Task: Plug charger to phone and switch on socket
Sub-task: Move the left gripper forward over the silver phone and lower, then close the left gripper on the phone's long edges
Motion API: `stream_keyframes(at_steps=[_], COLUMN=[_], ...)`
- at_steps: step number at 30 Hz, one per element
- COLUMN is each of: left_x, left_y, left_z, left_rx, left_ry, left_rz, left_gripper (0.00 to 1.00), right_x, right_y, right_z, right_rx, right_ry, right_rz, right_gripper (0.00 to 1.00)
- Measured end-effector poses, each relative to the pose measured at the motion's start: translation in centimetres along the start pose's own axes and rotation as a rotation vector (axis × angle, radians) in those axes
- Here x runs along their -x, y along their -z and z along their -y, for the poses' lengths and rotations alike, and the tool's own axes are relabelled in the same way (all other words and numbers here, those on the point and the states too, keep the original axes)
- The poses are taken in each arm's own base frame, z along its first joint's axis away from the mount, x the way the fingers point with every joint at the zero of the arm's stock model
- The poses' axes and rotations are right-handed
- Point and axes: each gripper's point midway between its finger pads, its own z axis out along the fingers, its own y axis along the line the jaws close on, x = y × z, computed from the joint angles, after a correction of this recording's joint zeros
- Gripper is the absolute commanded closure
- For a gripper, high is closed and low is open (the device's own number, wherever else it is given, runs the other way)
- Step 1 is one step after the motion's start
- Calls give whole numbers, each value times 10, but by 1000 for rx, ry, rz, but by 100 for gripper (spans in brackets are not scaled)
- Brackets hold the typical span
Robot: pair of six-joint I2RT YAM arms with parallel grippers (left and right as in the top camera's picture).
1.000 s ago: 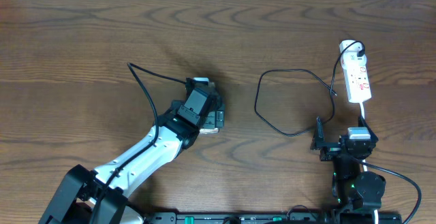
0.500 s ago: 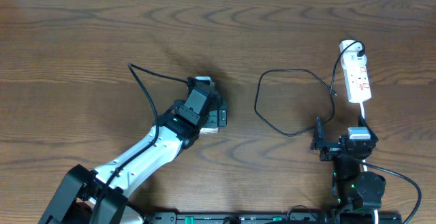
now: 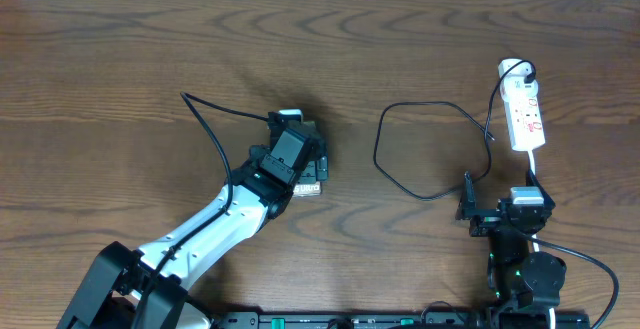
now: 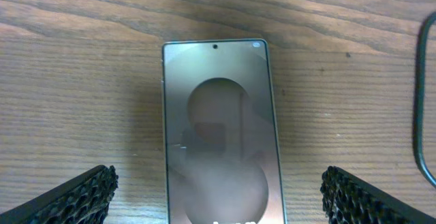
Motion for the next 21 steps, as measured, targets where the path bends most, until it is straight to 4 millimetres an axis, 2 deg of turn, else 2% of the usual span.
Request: stream_keyframes(at_steps=[5, 21], left_x=[-1, -15], left_y=[-3, -43], left_z=[-3, -1], left_rx=[21, 38], left_ry=[-2, -6], left_rz=[2, -19], left_gripper=[2, 2], right_x=[0, 0], right_y=[0, 0], right_z=[0, 0], right_rx=[0, 0], right_ry=[0, 0], right_rz=[0, 0], right_gripper=[1, 1])
